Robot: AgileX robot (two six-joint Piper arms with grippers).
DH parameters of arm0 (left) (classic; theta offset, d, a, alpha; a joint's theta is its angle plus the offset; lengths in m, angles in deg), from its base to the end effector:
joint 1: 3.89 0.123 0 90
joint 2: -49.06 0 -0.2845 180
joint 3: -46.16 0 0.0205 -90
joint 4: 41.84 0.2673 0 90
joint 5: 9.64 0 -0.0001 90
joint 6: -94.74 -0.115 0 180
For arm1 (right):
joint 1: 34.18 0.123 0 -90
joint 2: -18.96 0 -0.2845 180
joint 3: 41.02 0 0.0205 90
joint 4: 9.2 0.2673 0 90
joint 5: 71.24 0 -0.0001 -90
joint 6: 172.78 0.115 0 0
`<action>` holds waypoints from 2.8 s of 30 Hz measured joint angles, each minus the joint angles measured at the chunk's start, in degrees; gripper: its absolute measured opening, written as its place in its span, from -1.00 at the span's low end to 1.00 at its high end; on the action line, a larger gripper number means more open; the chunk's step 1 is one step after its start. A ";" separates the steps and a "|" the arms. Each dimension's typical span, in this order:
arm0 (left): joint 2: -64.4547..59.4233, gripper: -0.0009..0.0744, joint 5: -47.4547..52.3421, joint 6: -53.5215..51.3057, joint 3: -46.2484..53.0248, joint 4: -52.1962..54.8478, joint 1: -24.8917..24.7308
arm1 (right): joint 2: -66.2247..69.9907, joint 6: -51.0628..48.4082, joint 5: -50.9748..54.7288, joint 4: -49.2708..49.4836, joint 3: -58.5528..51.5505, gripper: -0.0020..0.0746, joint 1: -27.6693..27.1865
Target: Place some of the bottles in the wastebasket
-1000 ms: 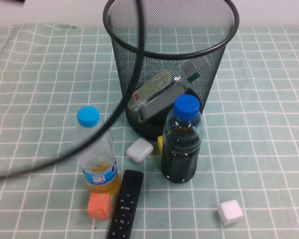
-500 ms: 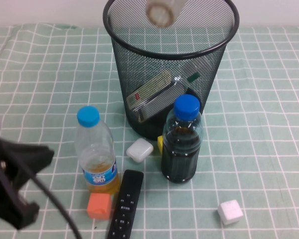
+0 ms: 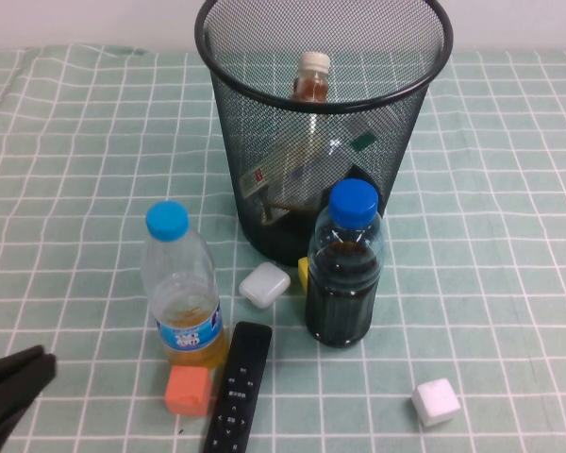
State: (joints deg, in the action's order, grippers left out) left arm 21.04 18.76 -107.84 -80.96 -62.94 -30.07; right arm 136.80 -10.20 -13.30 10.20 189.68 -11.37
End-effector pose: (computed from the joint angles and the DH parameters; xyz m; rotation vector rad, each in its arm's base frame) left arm 0.0967 -0.0695 0.2847 0.6055 1.7977 -0.4284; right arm 0.4143 0.2094 0.4362 -0.7136 2.0458 0.4685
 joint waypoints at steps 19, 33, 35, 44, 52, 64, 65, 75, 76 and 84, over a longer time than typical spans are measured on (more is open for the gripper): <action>20.93 -0.98 -22.61 0.84 23.27 -0.48 0.00 | -28.63 15.27 14.62 -21.10 -14.96 -0.95 3.93; 20.93 -0.98 -23.36 -2.22 25.95 -0.48 0.00 | -70.63 23.77 -0.05 -22.60 -63.81 -0.95 4.98; 20.93 -0.98 -23.36 -2.34 25.95 -0.48 0.00 | -76.70 25.89 -5.42 -22.60 -71.37 -0.95 4.98; 20.93 -0.98 -23.36 -2.44 25.95 -0.48 0.00 | -90.36 28.59 -19.64 -22.90 -95.72 -0.95 4.98; 20.93 -0.98 -23.36 -2.56 25.95 -0.48 0.00 | -91.73 36.21 -25.58 -35.42 -104.06 -0.95 4.98; 20.93 -0.99 -23.36 -2.56 25.95 -0.48 0.00 | -106.88 52.19 -52.67 -48.97 -123.67 -0.95 -30.53; 20.93 -0.99 -23.36 -2.56 25.95 -0.48 0.00 | -108.74 53.12 -53.18 -48.97 -125.07 -0.95 -32.07; 21.02 -0.99 -23.36 -2.56 25.95 -0.48 0.00 | -110.51 54.66 -55.27 -49.50 -129.00 -0.95 -31.80; 21.02 -0.99 -23.36 -2.56 25.95 -0.48 0.00 | -110.51 54.66 -55.27 -49.59 -129.00 -0.95 -31.41; 21.02 -0.99 -23.36 -2.56 25.95 -0.48 0.00 | -110.51 51.36 -55.25 -44.70 -129.29 -0.95 -30.90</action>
State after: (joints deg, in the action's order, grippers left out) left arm 42.05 -4.61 -110.40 -55.00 -63.43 -30.07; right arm 26.29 41.15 -68.55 -34.49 60.39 -42.27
